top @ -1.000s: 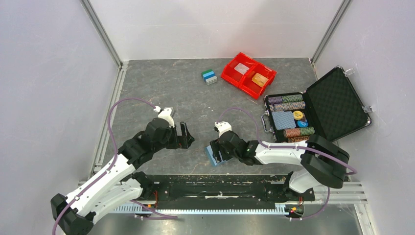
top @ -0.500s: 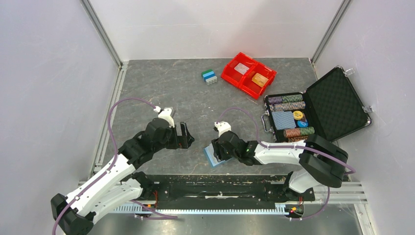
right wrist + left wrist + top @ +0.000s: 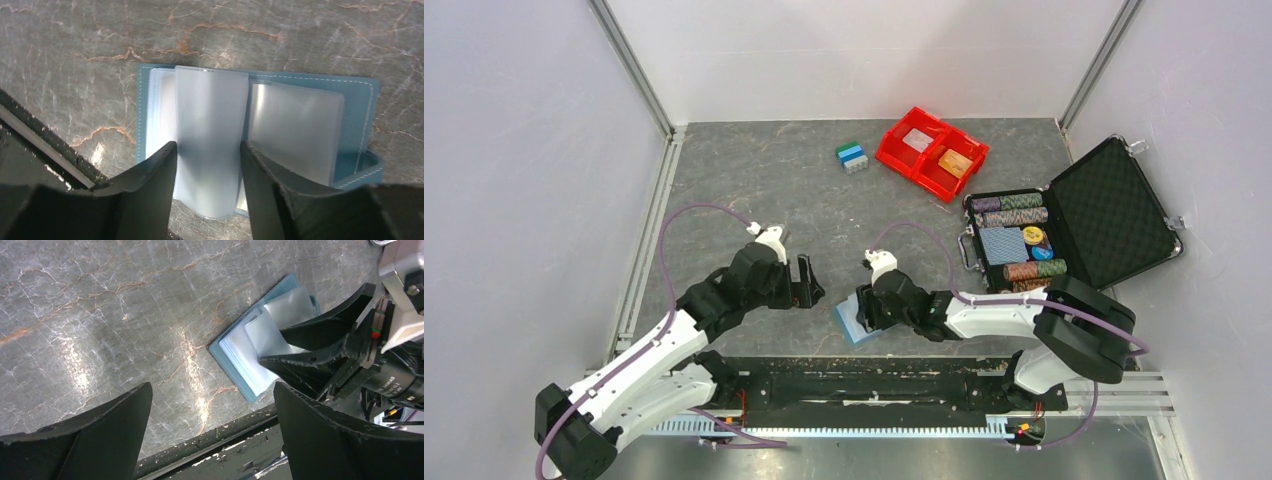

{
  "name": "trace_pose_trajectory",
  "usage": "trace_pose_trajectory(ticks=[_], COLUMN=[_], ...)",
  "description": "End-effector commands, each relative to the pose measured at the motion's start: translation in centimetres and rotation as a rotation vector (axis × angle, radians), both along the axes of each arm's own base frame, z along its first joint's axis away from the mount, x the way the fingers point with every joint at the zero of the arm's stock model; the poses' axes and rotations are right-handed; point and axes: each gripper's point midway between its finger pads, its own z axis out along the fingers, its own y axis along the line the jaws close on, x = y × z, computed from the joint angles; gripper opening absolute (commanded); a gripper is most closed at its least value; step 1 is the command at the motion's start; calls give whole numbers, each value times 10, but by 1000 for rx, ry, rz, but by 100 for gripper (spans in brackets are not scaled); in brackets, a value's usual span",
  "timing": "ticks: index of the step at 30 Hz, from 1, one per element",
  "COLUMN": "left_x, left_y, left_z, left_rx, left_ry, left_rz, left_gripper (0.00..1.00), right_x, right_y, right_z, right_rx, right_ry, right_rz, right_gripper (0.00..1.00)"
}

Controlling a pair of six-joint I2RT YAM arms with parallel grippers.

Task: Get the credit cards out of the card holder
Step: Remove the credit card from the card holder.

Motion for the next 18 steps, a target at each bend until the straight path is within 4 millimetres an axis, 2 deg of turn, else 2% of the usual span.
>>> trace_pose_trajectory(ticks=[1,3,8,12,18], left_x=[4,5,5,3,2], left_y=[-9,-8,-5,-3,1], left_z=[9,13,16,17,17], left_rx=[-75,-83,-85,-84,-81], left_ry=[-9,-25,-41,-43,-53], left_rz=[22,31,40,42,49], left_gripper=[97,97,97,97,98], right_x=[-3,-2,3,-1,-2], right_y=[-4,-2,4,4,2], right_z=[3,10,21,14,4], right_rx=[-19,-17,-66,-137,-193], right_ry=[3,-18,-74,-84,-86], right_rz=[-2,1,0,6,4], right_gripper=[58,64,67,70,68])
